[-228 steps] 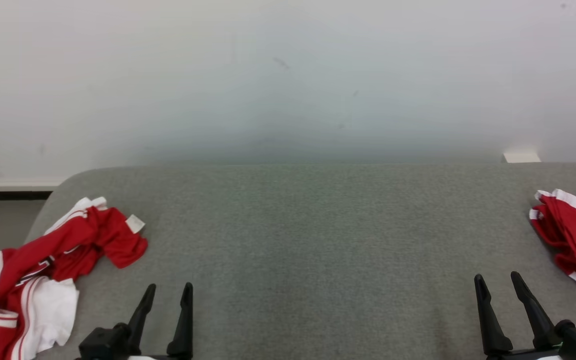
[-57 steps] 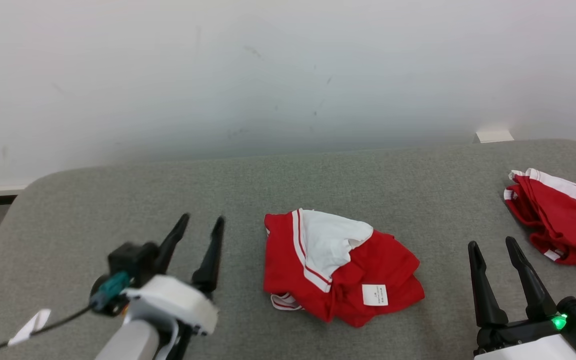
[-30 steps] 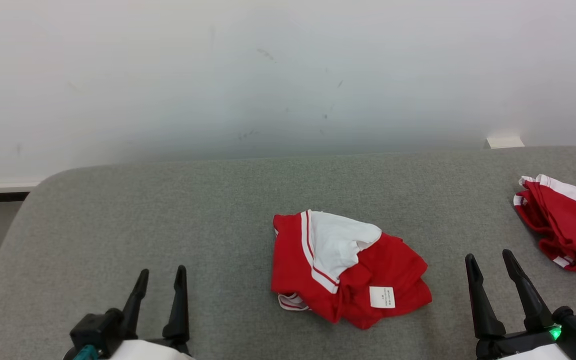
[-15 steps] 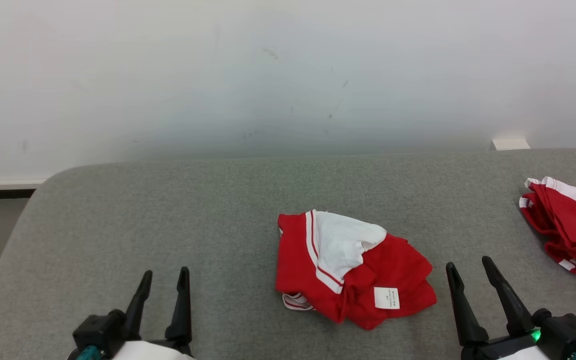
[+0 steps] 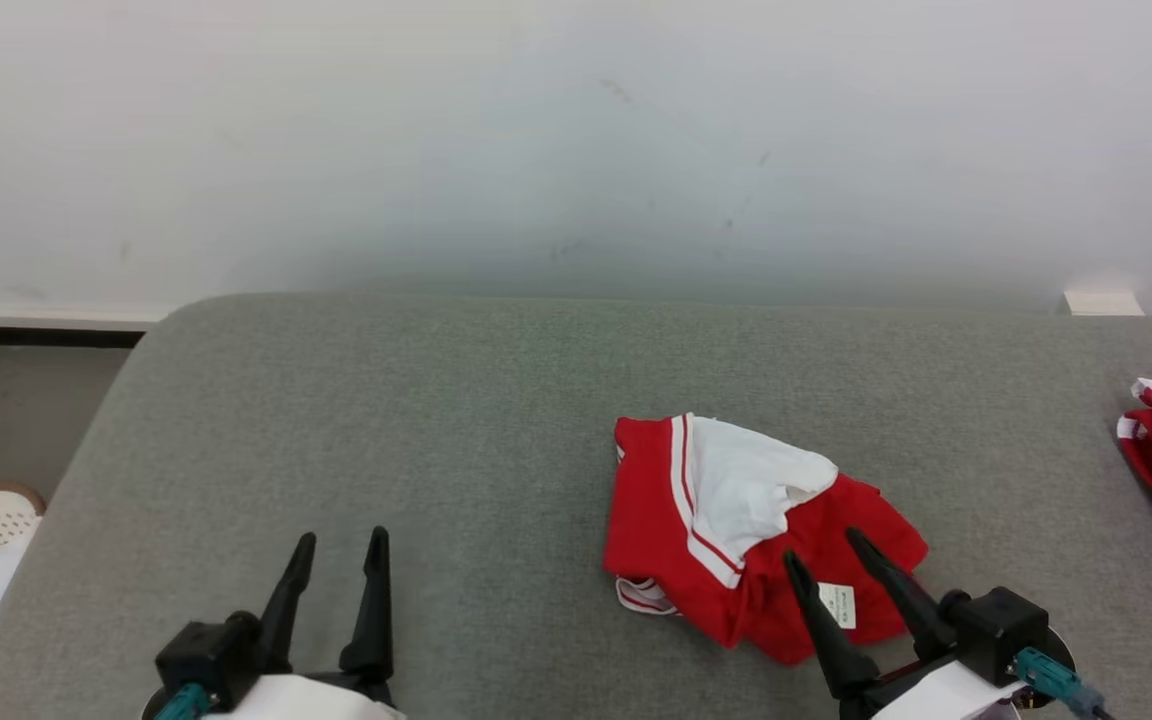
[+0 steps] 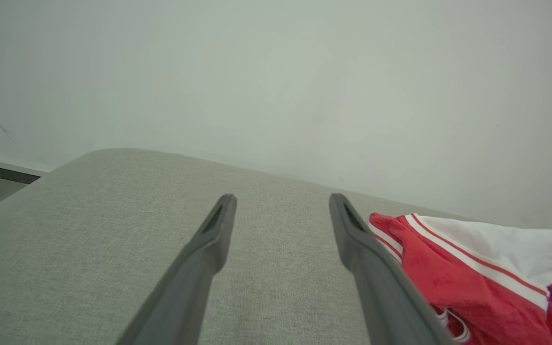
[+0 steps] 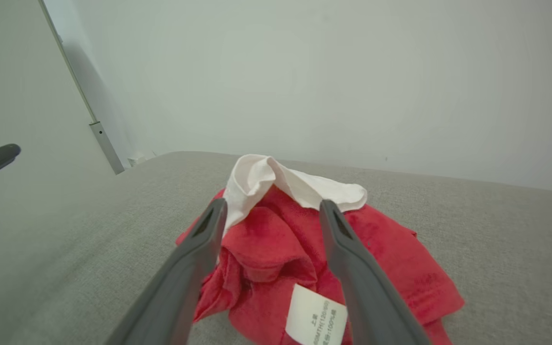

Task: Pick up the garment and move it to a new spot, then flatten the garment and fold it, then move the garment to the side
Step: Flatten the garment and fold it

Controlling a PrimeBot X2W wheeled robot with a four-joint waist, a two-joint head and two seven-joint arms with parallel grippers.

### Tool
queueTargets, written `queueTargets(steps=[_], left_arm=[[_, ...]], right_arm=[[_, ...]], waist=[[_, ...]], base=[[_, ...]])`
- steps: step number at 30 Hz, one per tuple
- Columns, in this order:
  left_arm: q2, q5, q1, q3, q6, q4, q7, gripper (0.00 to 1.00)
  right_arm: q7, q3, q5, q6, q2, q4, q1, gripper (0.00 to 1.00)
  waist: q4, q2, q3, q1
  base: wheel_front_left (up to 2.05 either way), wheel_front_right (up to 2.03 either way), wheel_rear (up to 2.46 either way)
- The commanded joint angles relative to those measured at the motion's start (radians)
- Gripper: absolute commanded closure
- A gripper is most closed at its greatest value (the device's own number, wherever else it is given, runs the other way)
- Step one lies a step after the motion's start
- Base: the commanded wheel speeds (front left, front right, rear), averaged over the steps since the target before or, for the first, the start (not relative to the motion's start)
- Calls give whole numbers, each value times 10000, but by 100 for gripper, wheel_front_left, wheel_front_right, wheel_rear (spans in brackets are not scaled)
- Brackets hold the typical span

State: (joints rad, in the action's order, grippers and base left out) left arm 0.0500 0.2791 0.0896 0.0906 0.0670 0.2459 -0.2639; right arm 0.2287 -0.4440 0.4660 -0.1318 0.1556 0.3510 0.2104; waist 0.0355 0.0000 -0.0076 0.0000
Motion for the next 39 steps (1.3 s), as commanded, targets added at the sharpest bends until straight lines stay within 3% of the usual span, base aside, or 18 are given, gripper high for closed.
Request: queueTargets(steps=[1,9,11,13,21,29,39], left_arm=[[29,3,95,-19,30,14,-4,0],[23,195,177,121,-8,71,-2,0],[24,209,187,112,-17,72,-4,0],[23,233,190,140,-25,72,-4,0],[24,261,225,231,-39,97,-4,0],[23,352,481,289,-102,40,-4,0],[24,710,865,569,-227,-17,-4,0]], right_arm=[[-34,-99,116,24,35,256,287,0],[-176,-675,561,24,43,1260,1190,0],[-156,-780,584,24,31,1328,1293,6],[-50,-807,686,24,-3,1441,1442,100],[273,-878,1153,24,-17,1181,1830,100],[170,-1957,1235,24,-248,1307,3738,100],[-85,-3486,2593,24,-900,3926,6065,100]], waist=[[249,0,66,0],[987,0,223,0],[1058,0,233,0],[1211,0,235,0],[1616,0,295,0],[2121,0,717,0],[3078,0,1289,0]], base=[[0,0,0],[0,0,0],[0,0,0],[0,0,0],[0,0,0],[0,0,0],[0,0,0]])
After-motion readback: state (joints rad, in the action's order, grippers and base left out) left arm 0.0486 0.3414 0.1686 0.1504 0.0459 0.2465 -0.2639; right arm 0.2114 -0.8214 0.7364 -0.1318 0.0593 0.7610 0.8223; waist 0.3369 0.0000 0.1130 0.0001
